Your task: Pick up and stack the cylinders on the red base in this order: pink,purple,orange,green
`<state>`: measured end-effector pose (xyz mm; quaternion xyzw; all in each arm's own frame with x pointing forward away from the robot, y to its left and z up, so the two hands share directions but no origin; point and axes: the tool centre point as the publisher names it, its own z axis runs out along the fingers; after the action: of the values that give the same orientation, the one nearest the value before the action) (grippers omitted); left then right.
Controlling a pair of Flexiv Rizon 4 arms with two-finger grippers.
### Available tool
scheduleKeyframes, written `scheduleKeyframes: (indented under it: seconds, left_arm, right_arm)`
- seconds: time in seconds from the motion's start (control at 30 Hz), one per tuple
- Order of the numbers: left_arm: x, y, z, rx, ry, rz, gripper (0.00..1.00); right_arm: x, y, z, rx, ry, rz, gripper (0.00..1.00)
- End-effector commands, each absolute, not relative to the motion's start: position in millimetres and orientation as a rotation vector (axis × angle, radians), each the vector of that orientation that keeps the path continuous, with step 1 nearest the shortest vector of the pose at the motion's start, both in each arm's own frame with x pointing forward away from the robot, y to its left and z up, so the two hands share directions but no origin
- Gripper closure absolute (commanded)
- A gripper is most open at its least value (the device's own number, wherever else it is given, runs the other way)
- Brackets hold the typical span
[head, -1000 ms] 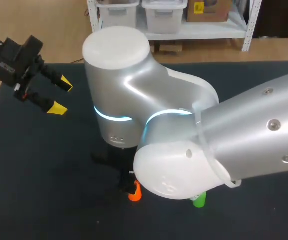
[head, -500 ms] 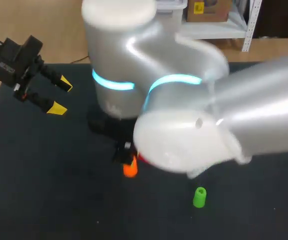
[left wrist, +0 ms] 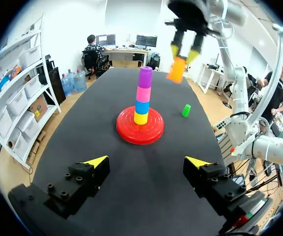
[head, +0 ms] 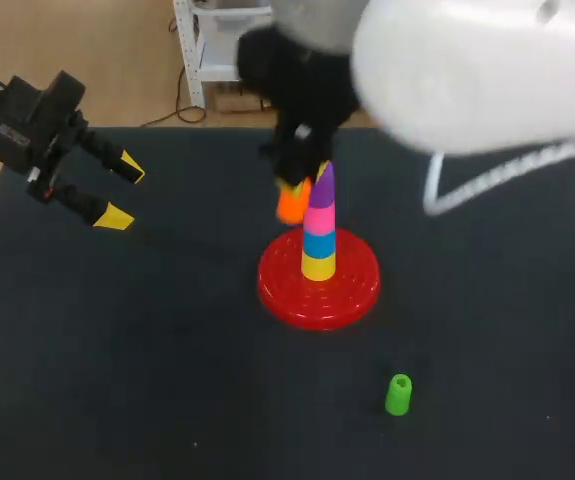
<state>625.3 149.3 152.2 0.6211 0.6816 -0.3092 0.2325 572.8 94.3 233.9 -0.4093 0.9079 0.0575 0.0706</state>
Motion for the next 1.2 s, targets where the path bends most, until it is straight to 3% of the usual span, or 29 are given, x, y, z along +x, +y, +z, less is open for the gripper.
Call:
scheduleKeyframes:
  seconds: [0.03, 1.2]
  left_arm:
    - [624.7, 149.5, 151.2, 1.705, 1.87, -0.848, 0.0]
    - [624.7, 149.5, 151.2, 1.705, 1.87, -0.848, 0.0]
  right_arm:
    - [586.0, 66.1, 246.8, -1.113, 2.695, 0.246, 1.0]
    - [636.3, 72.4, 251.8, -1.241, 2.831, 0.1, 1.0]
